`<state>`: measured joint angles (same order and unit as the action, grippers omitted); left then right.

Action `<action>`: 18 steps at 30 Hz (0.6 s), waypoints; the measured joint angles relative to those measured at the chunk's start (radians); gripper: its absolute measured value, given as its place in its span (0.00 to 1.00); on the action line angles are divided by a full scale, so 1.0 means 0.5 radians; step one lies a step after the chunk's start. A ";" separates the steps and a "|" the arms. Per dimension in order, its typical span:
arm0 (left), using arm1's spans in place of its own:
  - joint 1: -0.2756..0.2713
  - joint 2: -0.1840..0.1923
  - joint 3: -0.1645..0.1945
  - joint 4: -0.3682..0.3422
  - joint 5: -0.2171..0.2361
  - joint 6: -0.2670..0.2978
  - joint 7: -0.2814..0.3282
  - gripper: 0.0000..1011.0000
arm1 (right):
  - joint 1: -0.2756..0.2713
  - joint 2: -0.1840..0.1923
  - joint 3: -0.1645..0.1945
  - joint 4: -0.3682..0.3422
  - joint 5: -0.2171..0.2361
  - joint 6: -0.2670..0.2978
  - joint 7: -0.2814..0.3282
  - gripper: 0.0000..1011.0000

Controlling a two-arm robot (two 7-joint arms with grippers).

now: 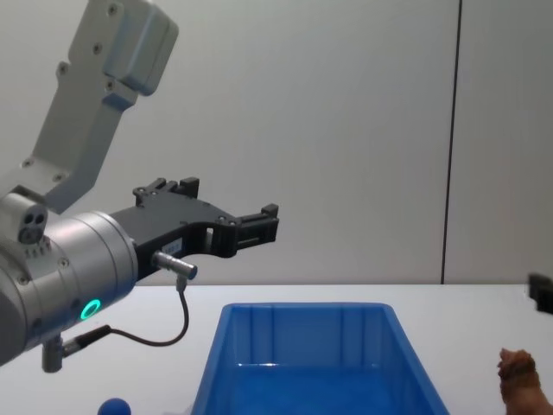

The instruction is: Pick up the two dolls from the table and place them into the box.

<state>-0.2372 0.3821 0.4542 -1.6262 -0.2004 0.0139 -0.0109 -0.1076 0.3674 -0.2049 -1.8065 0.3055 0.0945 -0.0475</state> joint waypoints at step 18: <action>0.000 0.000 0.000 0.000 0.000 0.000 0.000 0.99 | -0.180 0.083 0.075 0.029 0.085 0.007 -0.125 0.99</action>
<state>-0.2372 0.3822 0.4542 -1.6262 -0.2004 0.0139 -0.0109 -0.1975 0.4089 -0.1672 -1.7922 0.3477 0.0980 -0.1100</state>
